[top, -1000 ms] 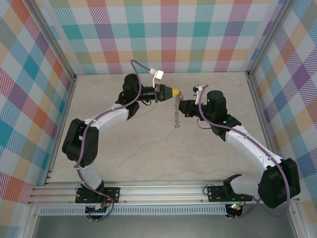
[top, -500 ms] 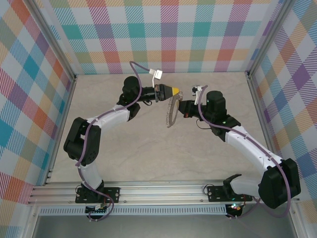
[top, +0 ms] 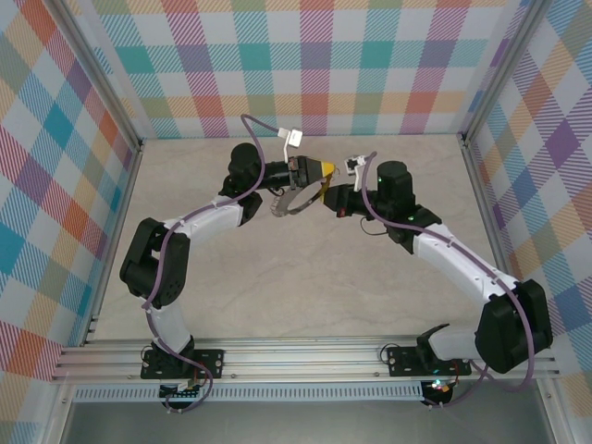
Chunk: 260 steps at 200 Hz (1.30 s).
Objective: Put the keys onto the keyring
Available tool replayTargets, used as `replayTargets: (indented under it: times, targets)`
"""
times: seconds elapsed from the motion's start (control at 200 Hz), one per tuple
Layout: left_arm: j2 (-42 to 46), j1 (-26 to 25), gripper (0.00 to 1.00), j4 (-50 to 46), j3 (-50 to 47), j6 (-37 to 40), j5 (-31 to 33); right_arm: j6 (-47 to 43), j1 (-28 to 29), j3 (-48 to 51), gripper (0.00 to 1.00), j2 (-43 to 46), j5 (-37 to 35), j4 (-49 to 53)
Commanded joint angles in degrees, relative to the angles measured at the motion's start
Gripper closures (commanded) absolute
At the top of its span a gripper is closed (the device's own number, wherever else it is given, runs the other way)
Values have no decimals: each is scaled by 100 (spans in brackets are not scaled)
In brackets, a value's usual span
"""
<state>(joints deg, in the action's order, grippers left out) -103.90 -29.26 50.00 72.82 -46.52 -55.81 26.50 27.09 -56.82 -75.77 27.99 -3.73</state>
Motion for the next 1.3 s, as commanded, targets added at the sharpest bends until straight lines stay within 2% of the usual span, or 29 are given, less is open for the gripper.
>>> replayTargets:
  times: [0.0,0.13,0.275,0.345,0.435,0.565,0.72,0.895,1.025,1.295]
  targets:
    - [-52,-168,100,353,40,-55,-30,-324,95,-376,100,-93,481,83]
    - [-55,-177,100,362,40,-58,-1,-349,90,-445,99,-125,503,214]
    - [-52,-177,100,369,22,-57,42,-267,44,-269,62,121,286,302]
    - [-42,-177,100,379,4,-61,57,-195,-23,-98,47,370,239,353]
    - [-30,-177,100,414,-6,-83,70,-104,-161,190,38,836,167,446]
    - [-8,-175,100,465,-29,-107,78,14,-402,601,32,1693,-19,681]
    - [-9,-177,100,535,-41,-140,75,316,-627,895,30,2481,-433,668]
    - [1,-177,100,590,-55,-177,70,589,-662,842,33,2564,-925,446]
    - [10,-176,100,634,-64,-175,49,804,-706,700,41,2276,-970,203]
    - [-25,-177,100,810,-68,-300,24,1257,-759,523,59,1552,-499,-572]
